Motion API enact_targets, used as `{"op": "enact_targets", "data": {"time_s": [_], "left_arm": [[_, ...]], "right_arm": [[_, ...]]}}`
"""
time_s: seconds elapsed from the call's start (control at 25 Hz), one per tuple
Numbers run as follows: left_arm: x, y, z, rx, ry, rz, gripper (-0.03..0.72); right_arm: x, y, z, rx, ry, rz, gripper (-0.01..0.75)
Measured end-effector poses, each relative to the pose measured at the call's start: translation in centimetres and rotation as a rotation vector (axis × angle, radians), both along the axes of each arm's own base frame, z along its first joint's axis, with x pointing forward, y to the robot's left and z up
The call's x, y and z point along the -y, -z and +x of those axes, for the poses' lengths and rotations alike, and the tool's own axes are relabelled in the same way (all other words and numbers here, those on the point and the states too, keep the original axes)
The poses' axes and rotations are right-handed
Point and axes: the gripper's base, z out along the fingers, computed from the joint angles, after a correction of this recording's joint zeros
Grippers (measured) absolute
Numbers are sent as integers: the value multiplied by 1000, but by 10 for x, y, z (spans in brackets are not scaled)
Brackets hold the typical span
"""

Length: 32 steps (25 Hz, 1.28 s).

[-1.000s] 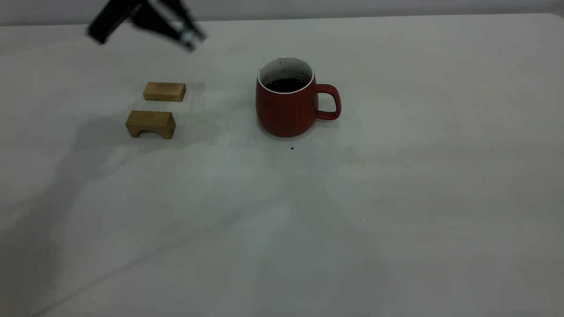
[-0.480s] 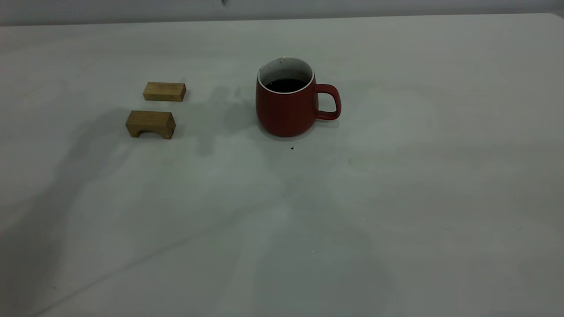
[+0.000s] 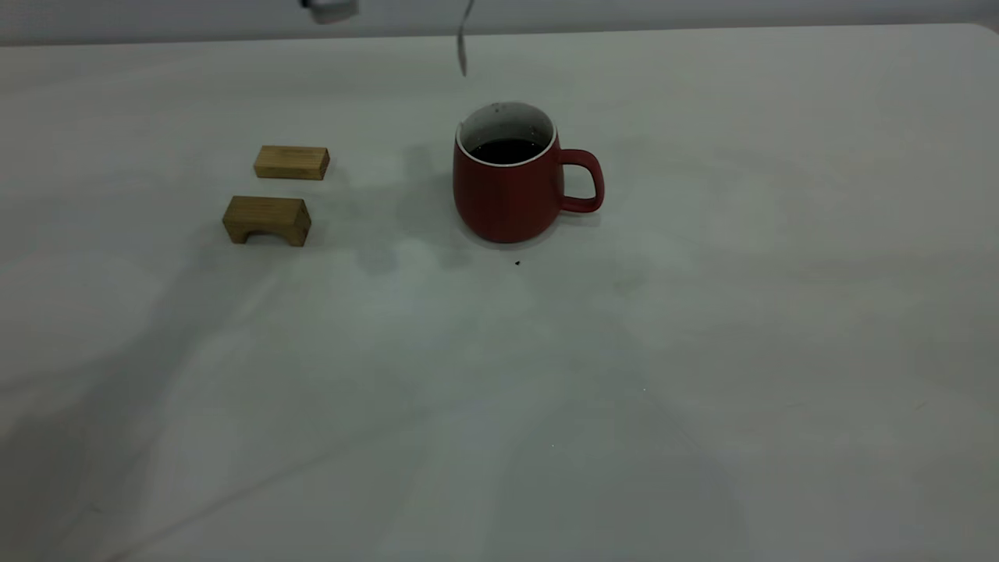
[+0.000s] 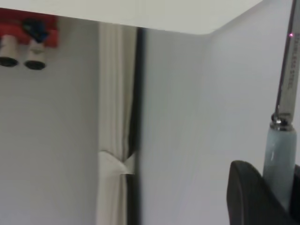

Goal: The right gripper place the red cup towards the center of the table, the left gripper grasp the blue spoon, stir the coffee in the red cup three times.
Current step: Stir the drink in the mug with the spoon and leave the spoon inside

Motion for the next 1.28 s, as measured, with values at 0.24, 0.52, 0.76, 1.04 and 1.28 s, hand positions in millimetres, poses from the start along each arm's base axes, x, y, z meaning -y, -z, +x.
{"op": "enact_targets", "data": {"time_s": [0.24, 0.52, 0.76, 1.04, 1.28], "left_arm": [[7, 41, 7, -83, -73, -61, 146], [8, 79, 18, -76, -91, -17, 146], [18, 92, 14, -91, -42, -14, 146], [4, 100, 16, -103, -34, 57, 146], [3, 99, 26, -60, -105, 41, 146]], "right_arm": [[0, 0, 0, 1, 0, 0, 552], [0, 0, 0, 2, -1, -1, 552], [0, 0, 0, 2, -1, -1, 552], [0, 0, 0, 2, -1, -1, 552], [0, 0, 0, 2, -1, -1, 552]]}}
